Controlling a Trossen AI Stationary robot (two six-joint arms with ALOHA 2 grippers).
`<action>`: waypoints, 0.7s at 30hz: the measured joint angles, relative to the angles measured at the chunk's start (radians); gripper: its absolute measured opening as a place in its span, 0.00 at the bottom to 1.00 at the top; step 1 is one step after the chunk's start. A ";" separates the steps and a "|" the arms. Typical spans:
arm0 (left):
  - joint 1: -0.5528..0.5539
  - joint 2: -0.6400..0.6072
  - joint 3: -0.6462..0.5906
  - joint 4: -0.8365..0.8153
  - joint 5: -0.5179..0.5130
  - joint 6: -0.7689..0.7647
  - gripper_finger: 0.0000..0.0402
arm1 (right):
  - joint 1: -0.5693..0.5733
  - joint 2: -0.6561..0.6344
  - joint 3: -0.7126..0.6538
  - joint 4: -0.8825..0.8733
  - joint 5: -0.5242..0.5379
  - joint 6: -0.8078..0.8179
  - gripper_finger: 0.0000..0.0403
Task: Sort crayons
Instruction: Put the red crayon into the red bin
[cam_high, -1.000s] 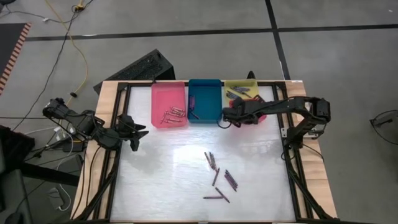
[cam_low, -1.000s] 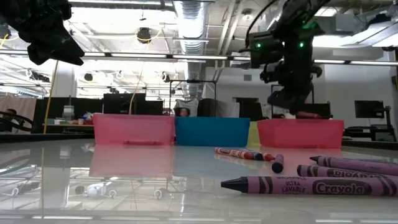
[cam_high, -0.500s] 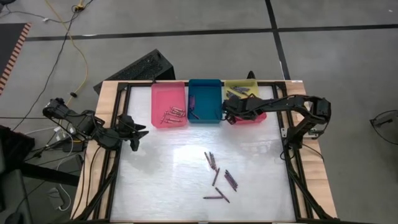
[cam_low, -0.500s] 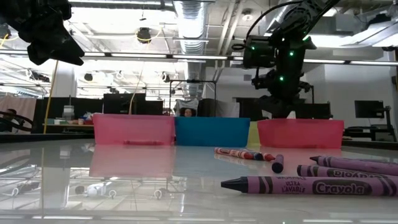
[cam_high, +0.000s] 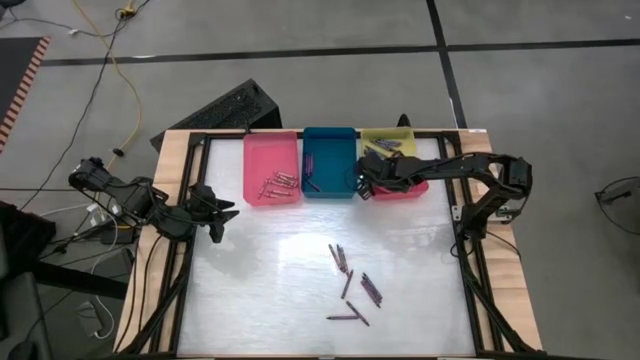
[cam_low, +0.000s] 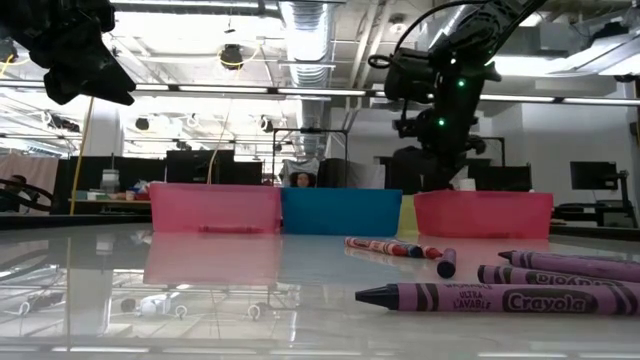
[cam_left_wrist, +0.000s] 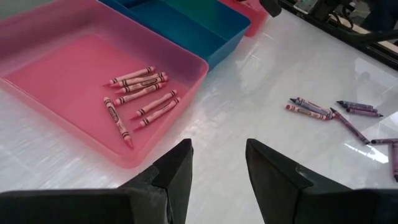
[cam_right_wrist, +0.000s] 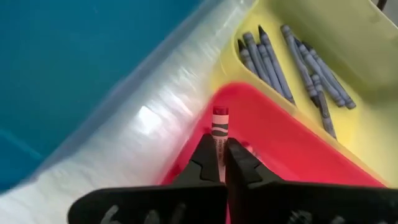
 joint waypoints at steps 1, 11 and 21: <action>0.000 0.000 0.000 0.000 0.000 0.000 0.35 | 0.000 0.000 0.000 0.009 0.000 0.000 0.01; 0.000 0.000 0.000 0.000 0.000 0.000 0.35 | 0.000 0.000 0.000 0.080 -0.003 0.003 0.01; 0.000 0.000 0.000 0.000 0.000 0.000 0.35 | 0.000 0.000 0.000 0.122 -0.028 0.003 0.02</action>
